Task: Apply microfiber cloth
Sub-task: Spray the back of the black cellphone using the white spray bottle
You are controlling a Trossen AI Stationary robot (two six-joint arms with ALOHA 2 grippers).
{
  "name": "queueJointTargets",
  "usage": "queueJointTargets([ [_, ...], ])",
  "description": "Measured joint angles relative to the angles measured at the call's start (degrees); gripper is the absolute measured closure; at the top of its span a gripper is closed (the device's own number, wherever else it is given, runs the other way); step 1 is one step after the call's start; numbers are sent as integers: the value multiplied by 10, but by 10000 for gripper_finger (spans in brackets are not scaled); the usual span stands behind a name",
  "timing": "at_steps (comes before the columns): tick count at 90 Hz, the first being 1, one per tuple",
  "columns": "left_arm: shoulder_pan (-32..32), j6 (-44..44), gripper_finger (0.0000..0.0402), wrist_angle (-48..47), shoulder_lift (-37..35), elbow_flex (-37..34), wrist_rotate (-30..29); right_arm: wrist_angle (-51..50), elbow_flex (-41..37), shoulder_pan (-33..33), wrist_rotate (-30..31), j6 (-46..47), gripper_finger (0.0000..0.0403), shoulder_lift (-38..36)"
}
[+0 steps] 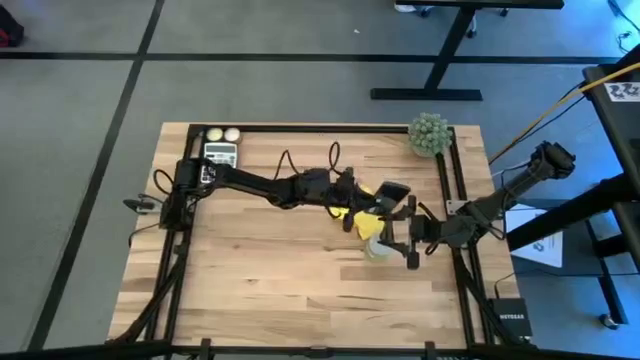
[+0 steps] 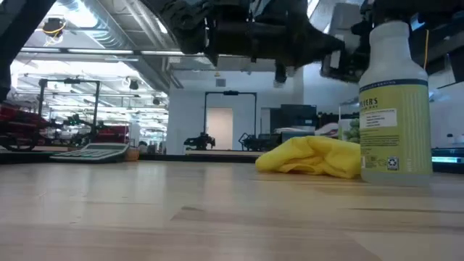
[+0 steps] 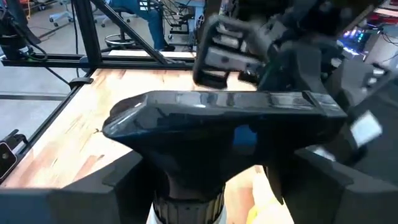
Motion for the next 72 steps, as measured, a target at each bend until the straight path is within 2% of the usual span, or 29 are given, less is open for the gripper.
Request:
queueJointTargets([
  [17,1,0,382,-29,0,0,-2,-2,0,0,0,1,152,0],
  [36,0,0,382,-25,0,0,0,-3,0,0,-1,-5,198,0],
  [44,1,0,382,-24,0,0,-1,-4,0,0,0,-5,203,0],
  [54,1,-2,382,-25,0,0,-1,-5,0,0,10,-2,189,0],
  [72,2,-6,382,-33,-5,0,-2,-48,12,0,33,20,131,0],
])
